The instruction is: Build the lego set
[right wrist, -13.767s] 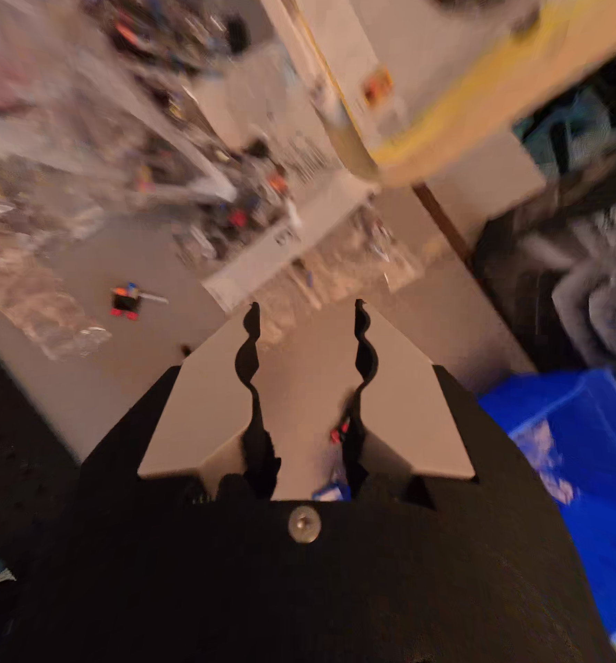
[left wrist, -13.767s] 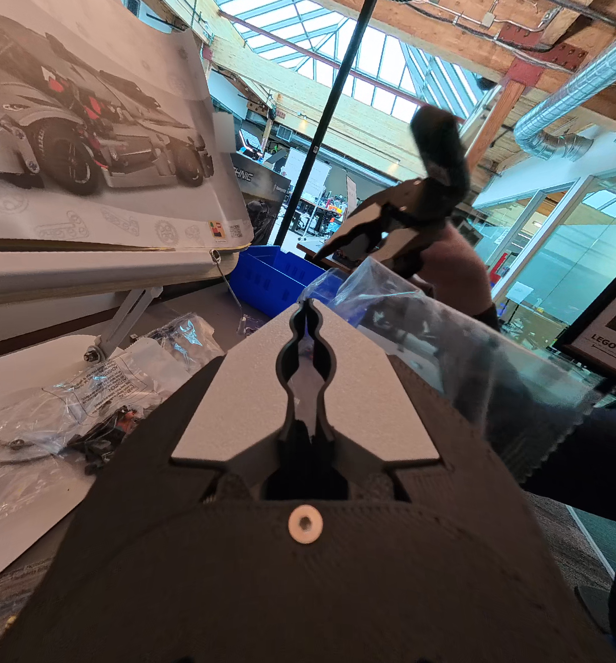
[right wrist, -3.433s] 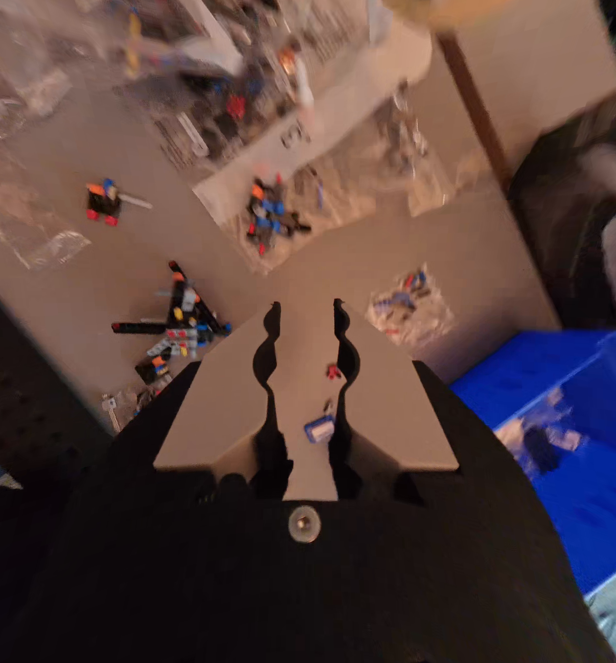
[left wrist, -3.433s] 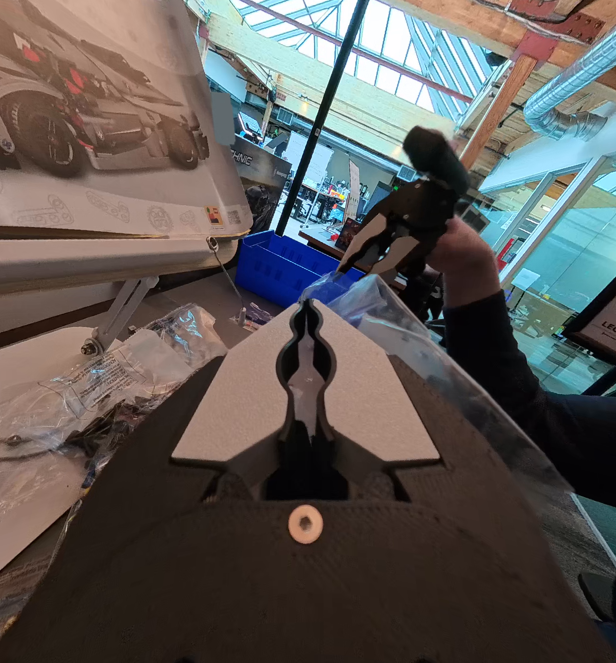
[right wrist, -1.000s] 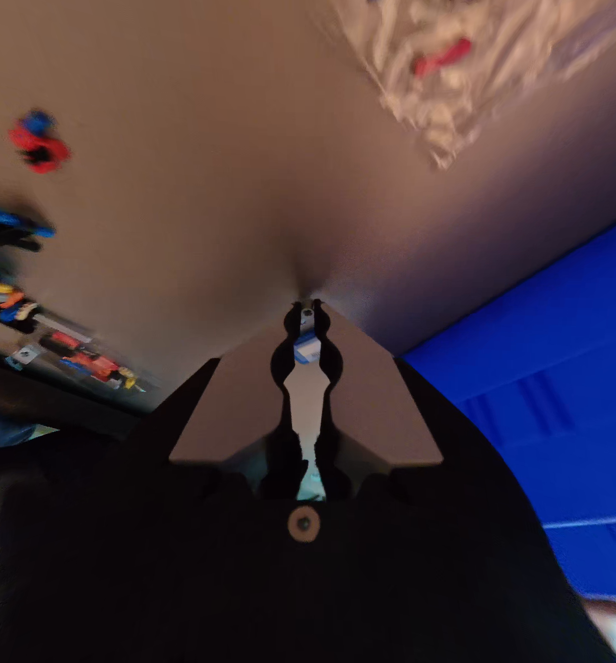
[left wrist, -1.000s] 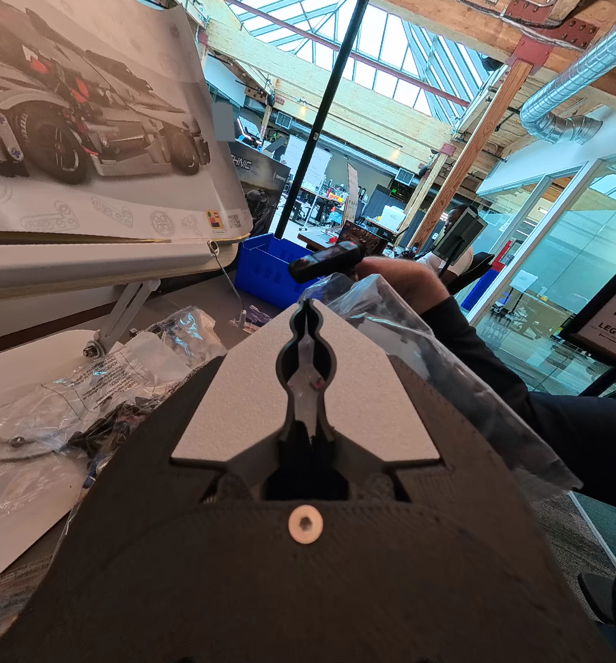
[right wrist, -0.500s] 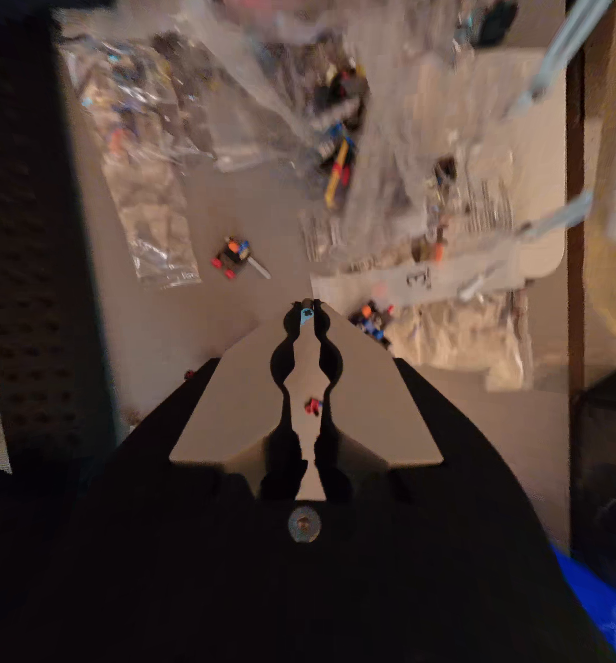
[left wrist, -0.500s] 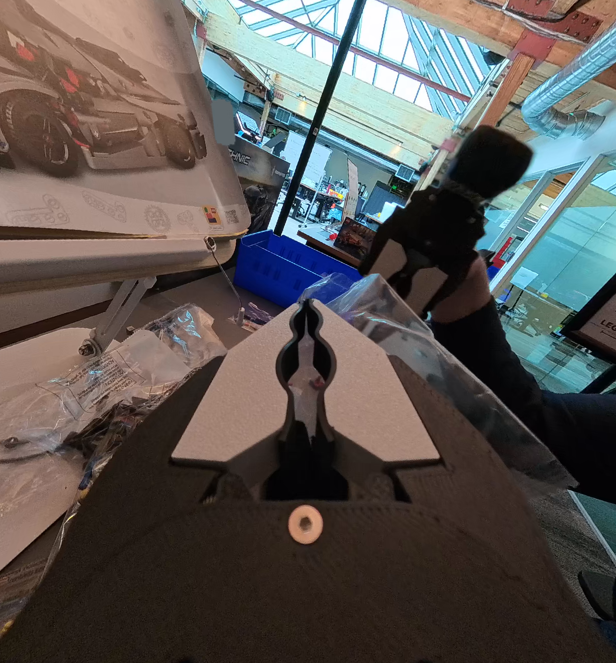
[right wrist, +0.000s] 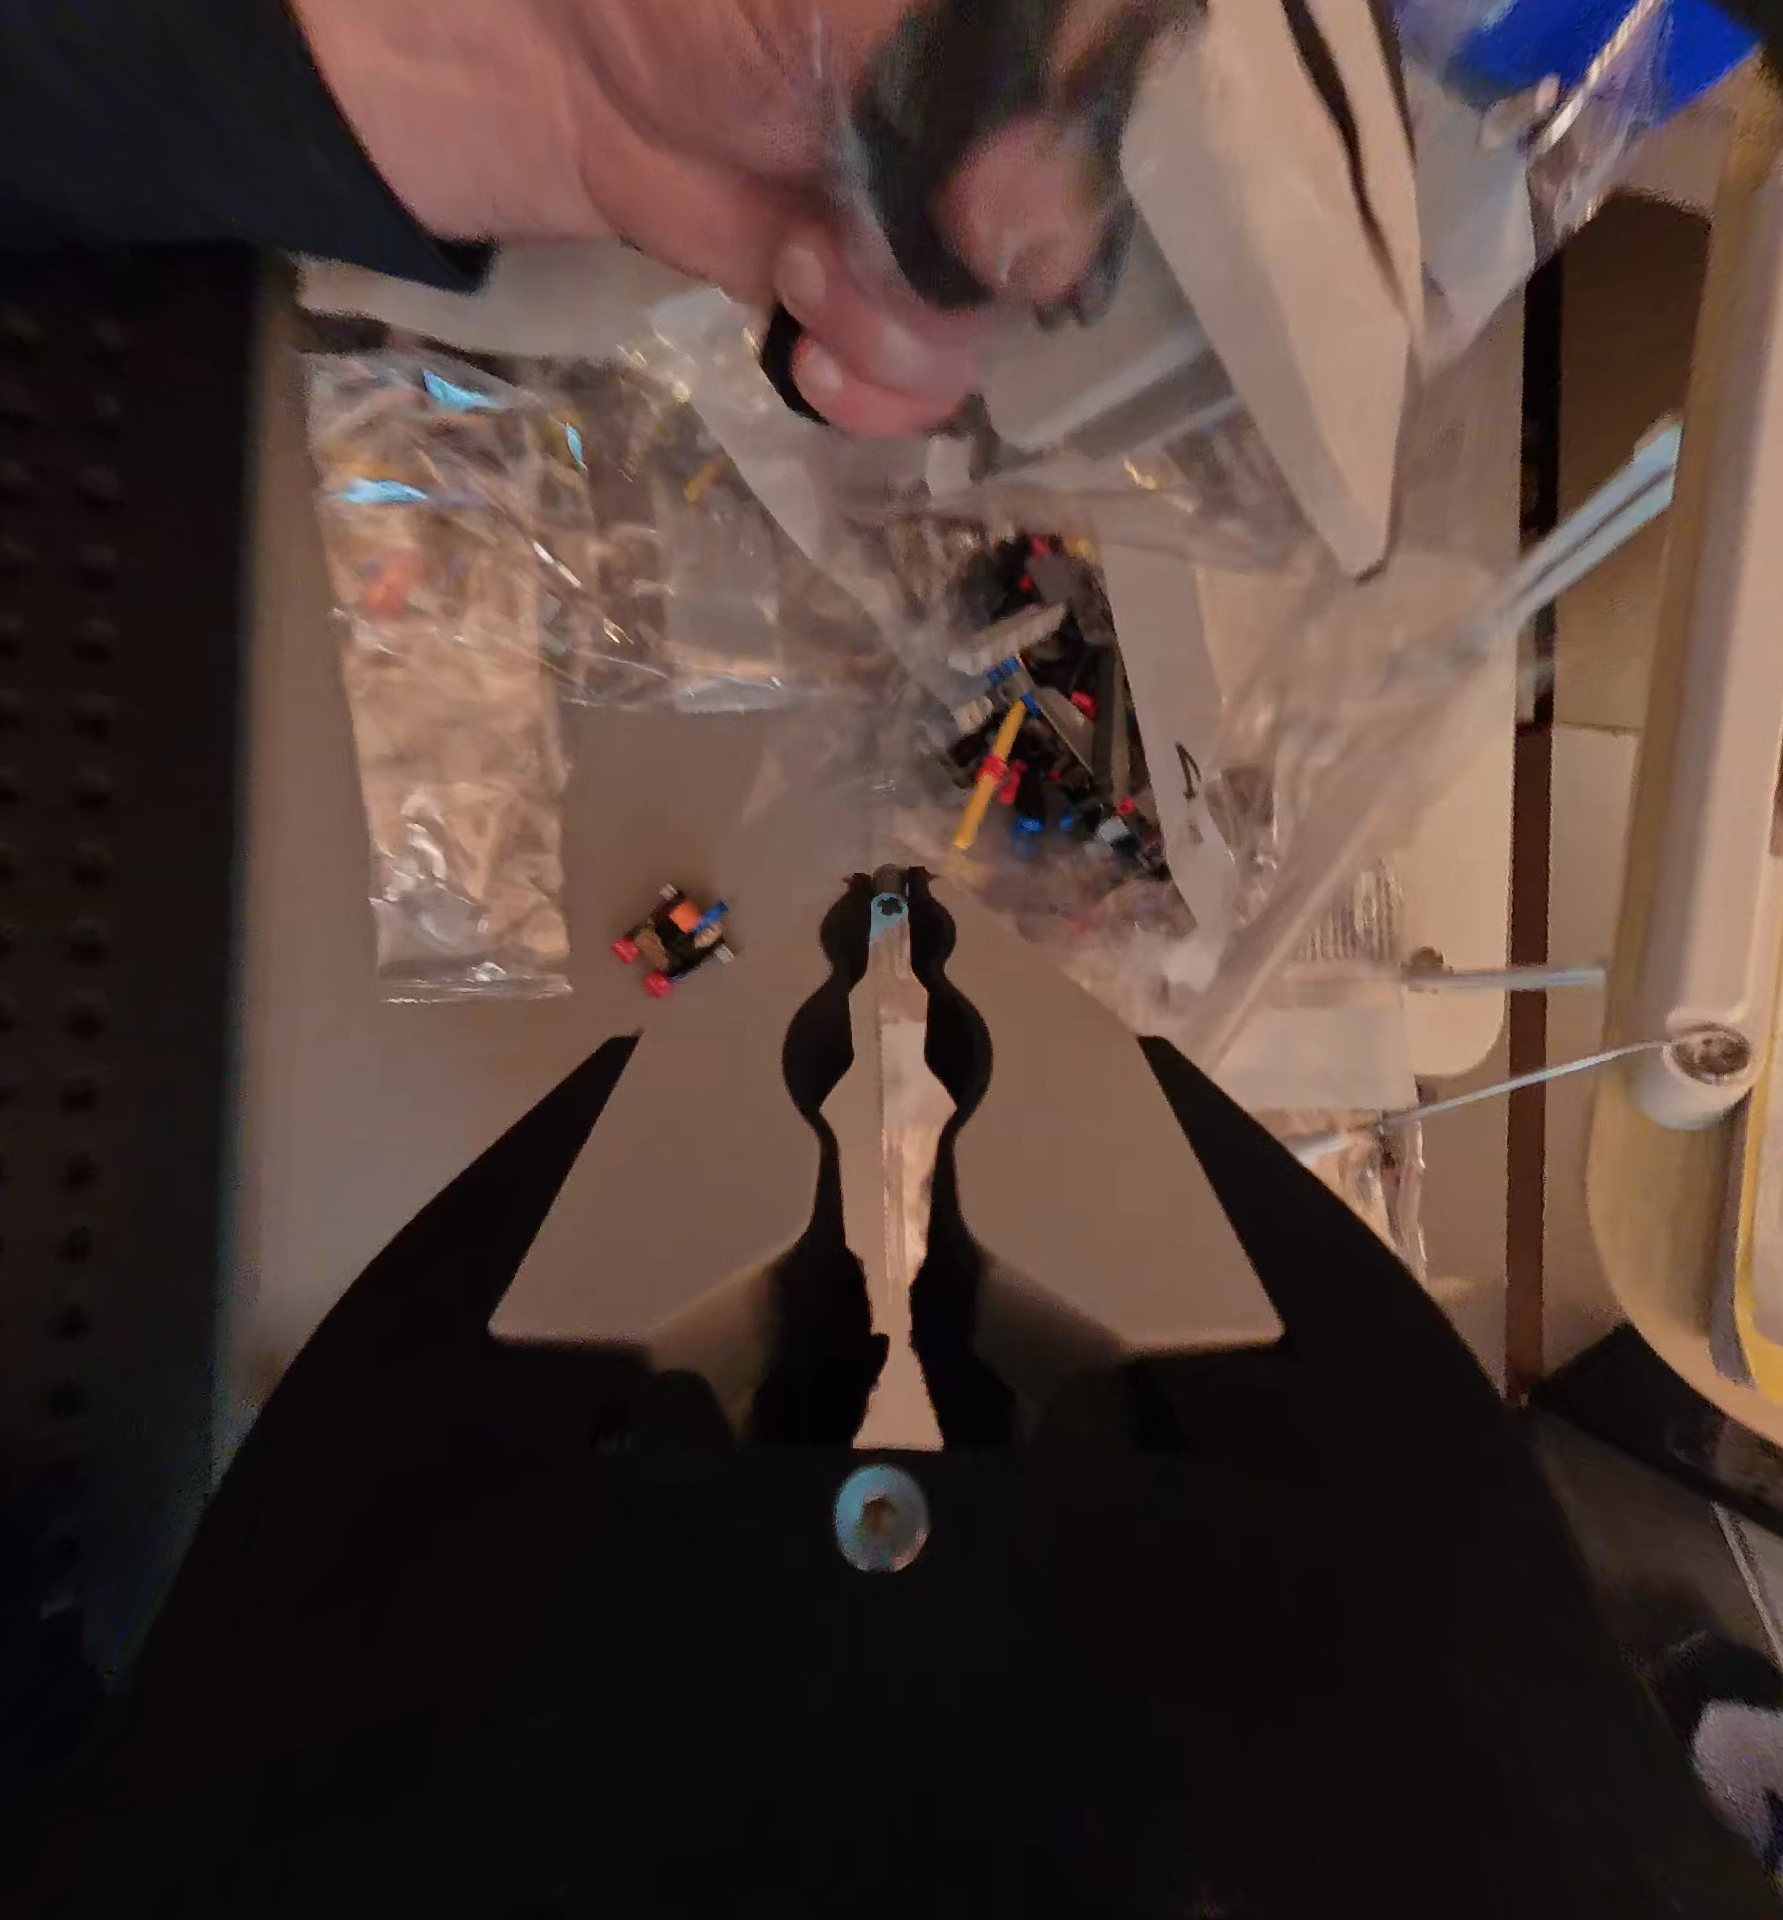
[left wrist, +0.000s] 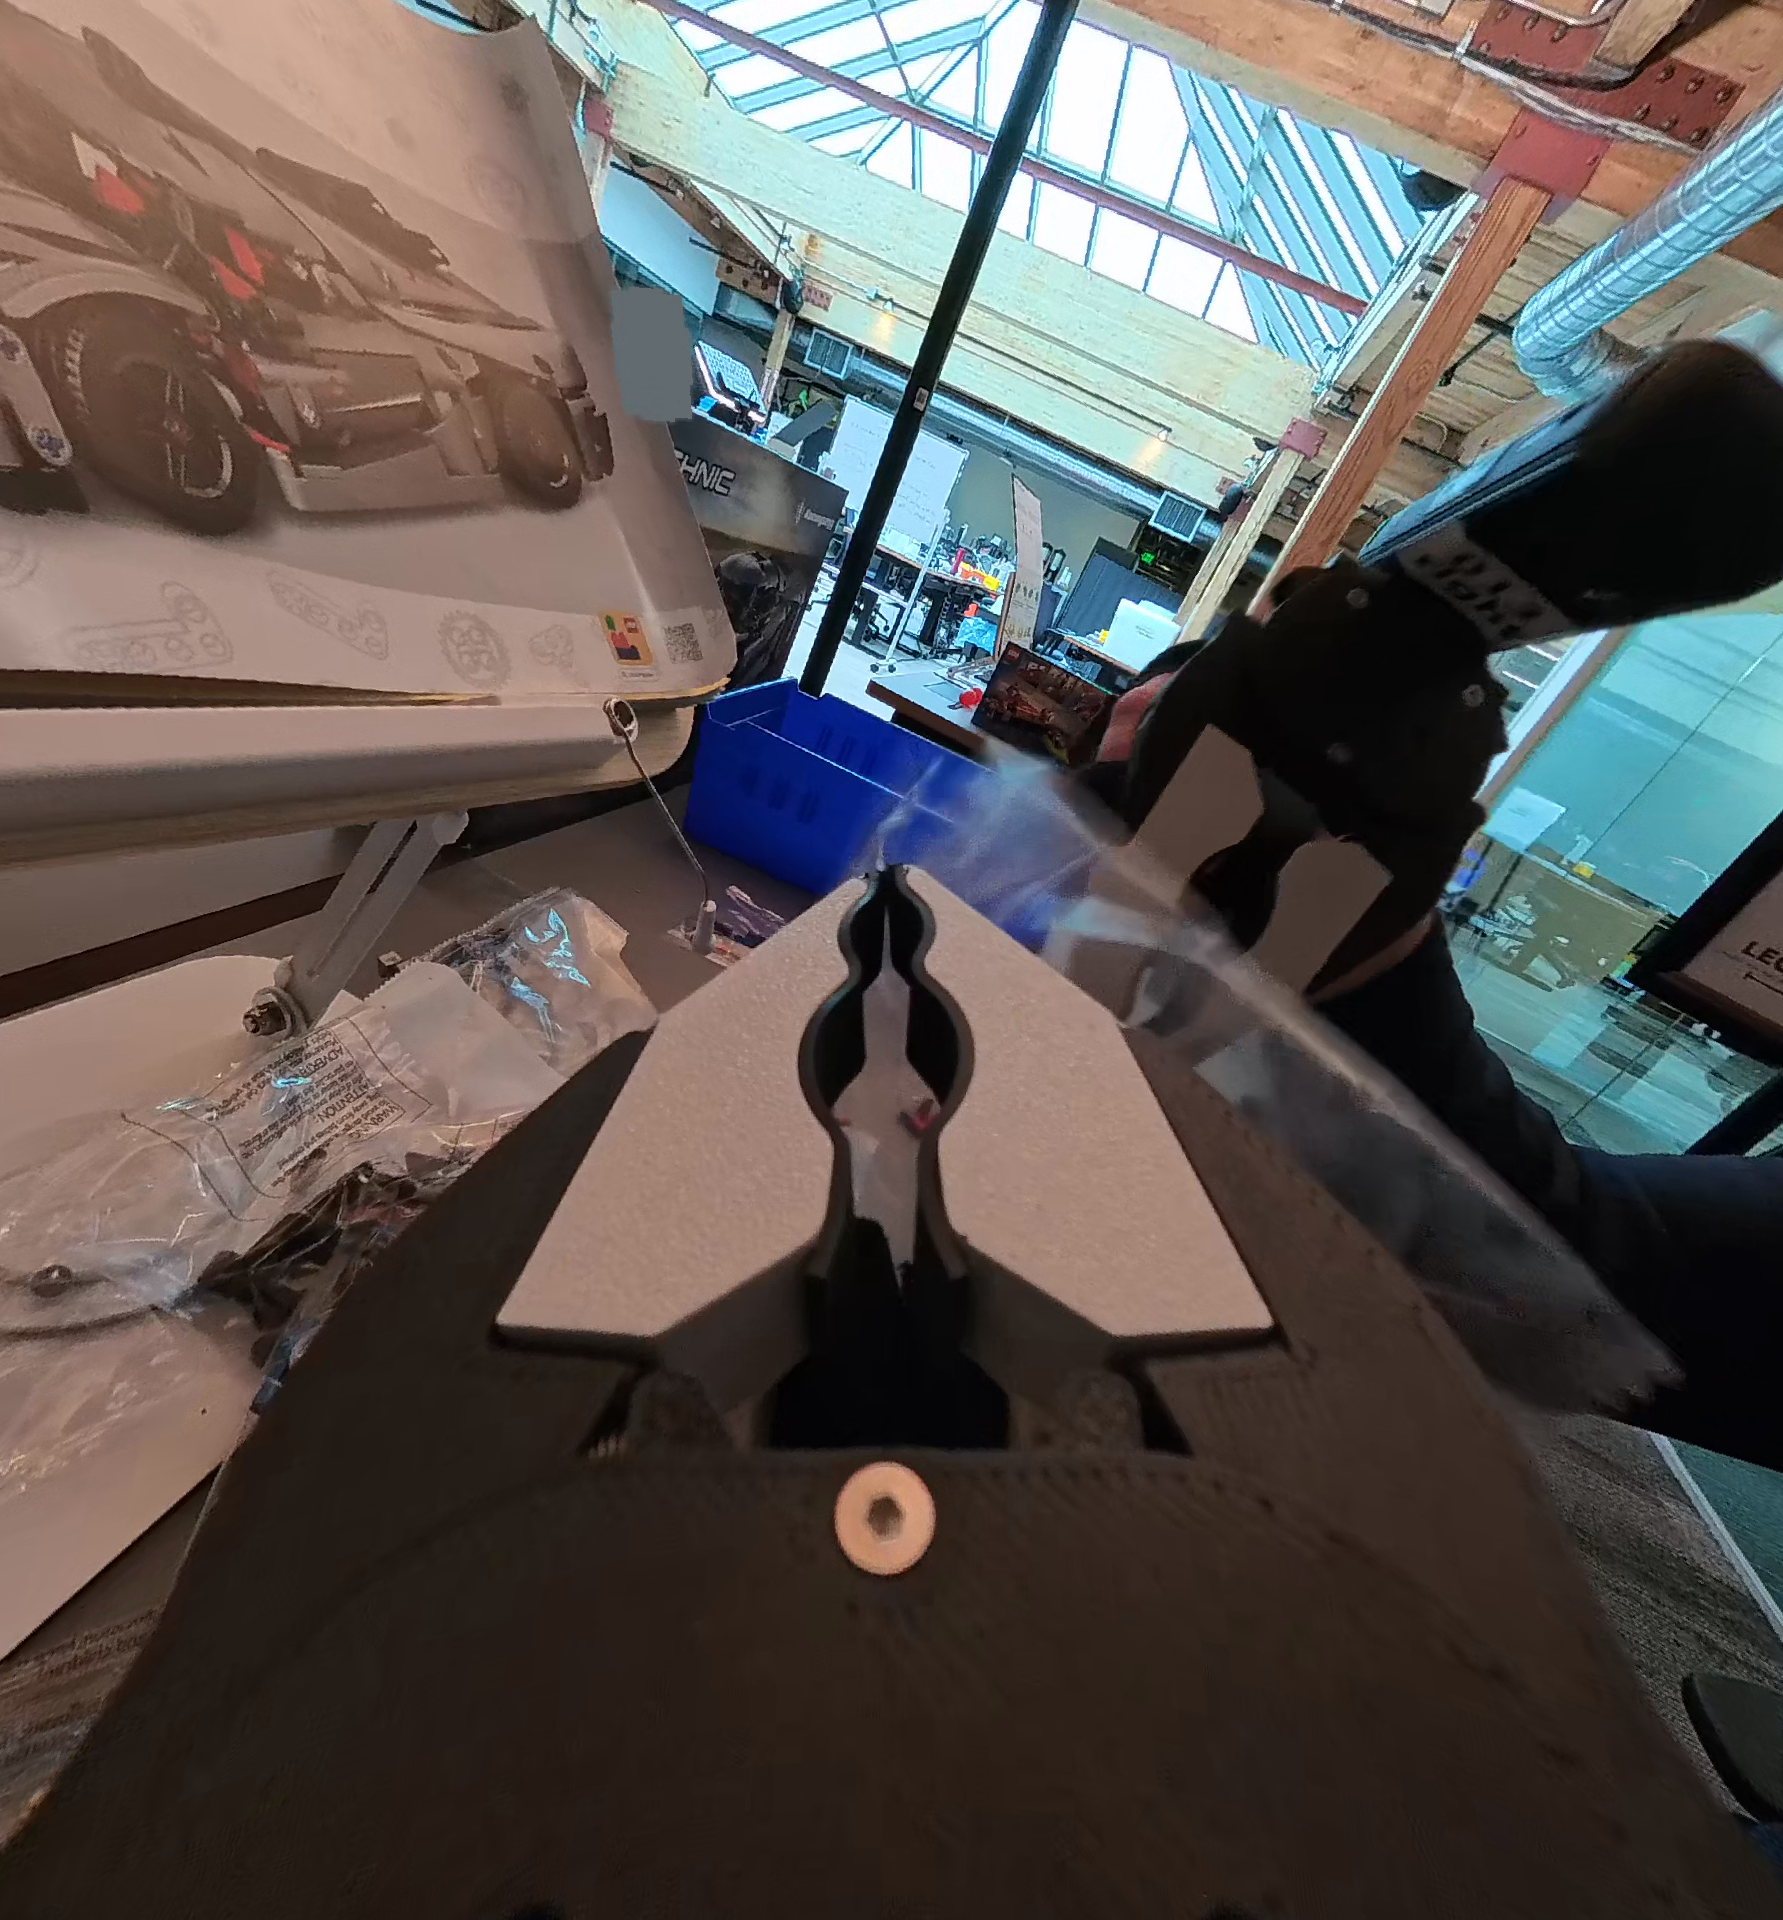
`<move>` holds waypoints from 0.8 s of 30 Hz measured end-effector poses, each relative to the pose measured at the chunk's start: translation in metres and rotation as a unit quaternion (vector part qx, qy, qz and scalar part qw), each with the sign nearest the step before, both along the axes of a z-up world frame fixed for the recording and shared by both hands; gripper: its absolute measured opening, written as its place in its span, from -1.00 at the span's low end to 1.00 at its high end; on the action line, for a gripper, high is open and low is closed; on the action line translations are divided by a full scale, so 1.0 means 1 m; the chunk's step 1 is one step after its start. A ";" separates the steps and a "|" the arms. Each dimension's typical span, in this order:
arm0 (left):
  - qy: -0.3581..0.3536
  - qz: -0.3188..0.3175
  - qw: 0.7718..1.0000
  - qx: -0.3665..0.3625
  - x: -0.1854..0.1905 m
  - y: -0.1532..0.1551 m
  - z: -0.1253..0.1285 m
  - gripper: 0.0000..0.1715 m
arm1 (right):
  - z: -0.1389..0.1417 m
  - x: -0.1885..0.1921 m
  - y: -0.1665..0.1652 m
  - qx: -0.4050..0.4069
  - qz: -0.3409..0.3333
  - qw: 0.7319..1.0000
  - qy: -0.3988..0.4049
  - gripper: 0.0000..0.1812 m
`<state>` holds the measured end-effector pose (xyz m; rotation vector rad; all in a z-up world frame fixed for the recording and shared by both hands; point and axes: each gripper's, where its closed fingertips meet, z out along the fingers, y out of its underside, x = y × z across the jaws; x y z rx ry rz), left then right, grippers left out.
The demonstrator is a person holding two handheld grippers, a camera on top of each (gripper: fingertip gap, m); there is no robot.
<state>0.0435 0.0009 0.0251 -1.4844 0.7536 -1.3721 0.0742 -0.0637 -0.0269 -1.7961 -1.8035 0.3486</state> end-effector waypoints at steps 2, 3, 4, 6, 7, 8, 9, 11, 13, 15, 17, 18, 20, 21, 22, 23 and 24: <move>0.001 -0.003 1.000 0.000 0.002 -0.001 -0.001 -1.00 | 0.011 -0.006 -0.007 0.003 0.016 1.000 0.024 -0.95; 0.004 -0.004 1.000 0.000 0.003 -0.001 -0.002 -1.00 | 0.016 -0.010 -0.007 0.012 0.017 0.999 0.033 -0.95; 0.005 -0.005 1.000 -0.001 0.004 -0.002 -0.003 -1.00 | 0.017 -0.013 -0.007 0.015 0.018 0.999 0.036 -0.95; 0.006 -0.007 1.000 -0.001 0.005 -0.002 -0.004 -1.00 | 0.009 -0.017 -0.002 0.022 0.010 0.999 0.026 -0.95; 0.009 -0.006 1.000 -0.001 0.006 -0.002 -0.004 -1.00 | 0.004 -0.017 0.008 0.033 -0.010 0.999 0.017 -0.95; 0.012 -0.005 1.000 0.000 0.006 -0.002 -0.006 -1.00 | 0.001 -0.018 0.014 0.034 -0.025 0.999 0.011 -0.93; 0.013 -0.005 1.000 -0.001 0.007 -0.002 -0.006 -1.00 | -0.002 -0.020 0.014 0.025 -0.027 0.999 0.008 -0.86; 0.013 -0.005 1.000 0.000 0.006 -0.002 -0.006 -1.00 | 0.002 -0.023 0.014 0.026 -0.027 0.999 0.016 -0.81; 0.012 -0.004 1.000 0.002 0.005 -0.002 -0.005 -1.00 | 0.006 -0.021 0.011 0.032 -0.023 0.999 0.016 -0.81; 0.010 -0.003 1.000 0.001 0.004 -0.001 -0.004 -1.00 | 0.010 -0.014 0.010 0.039 -0.021 0.999 0.013 -0.85; 0.010 -0.003 1.000 0.001 0.004 -0.001 -0.004 -1.00 | 0.015 -0.008 0.004 0.027 -0.010 0.999 0.021 -0.89; 0.010 -0.003 1.000 0.002 0.004 -0.001 -0.004 -1.00 | 0.016 -0.004 -0.001 0.012 -0.001 1.000 0.024 -0.91; 0.010 -0.002 1.000 0.002 0.003 -0.001 -0.003 -1.00 | 0.012 0.005 -0.011 -0.016 0.017 1.000 0.017 -0.97; 0.009 0.000 1.000 0.003 0.002 0.000 -0.003 -1.00 | 0.008 0.010 -0.014 -0.024 0.019 1.000 0.005 -0.98; 0.008 0.002 1.000 0.002 0.001 0.000 -0.002 -1.00 | 0.005 0.016 -0.015 -0.030 0.020 0.999 -0.007 -0.98; 0.007 0.003 1.000 0.002 0.000 0.001 -0.002 -1.00 | 0.001 0.020 -0.018 -0.042 0.024 0.999 -0.013 -1.00; 0.006 0.006 1.000 0.002 -0.002 0.002 -0.002 -1.00 | -0.003 0.023 -0.022 -0.060 0.029 0.998 -0.017 -0.99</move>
